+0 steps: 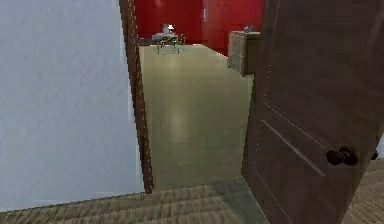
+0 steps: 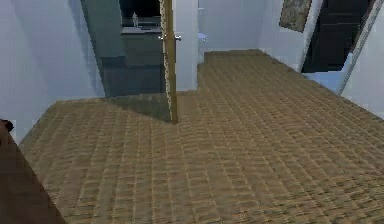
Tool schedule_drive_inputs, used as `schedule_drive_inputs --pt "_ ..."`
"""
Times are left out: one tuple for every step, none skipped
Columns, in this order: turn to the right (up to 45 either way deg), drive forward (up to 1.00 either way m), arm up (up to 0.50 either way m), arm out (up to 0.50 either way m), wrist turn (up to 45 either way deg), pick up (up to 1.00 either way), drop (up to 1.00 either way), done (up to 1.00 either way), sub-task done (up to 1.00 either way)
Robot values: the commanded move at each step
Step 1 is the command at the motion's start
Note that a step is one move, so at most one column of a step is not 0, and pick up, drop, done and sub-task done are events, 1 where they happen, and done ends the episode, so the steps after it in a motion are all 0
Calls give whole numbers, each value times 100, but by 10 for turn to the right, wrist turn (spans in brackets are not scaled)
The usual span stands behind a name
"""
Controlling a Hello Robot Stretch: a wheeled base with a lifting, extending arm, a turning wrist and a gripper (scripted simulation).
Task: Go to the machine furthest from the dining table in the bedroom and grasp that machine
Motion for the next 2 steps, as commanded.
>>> schedule_drive_inputs --pt "0 100 0 0 0 0 0 0 0" --pt "30 0 0 0 0 0 0 0 0"
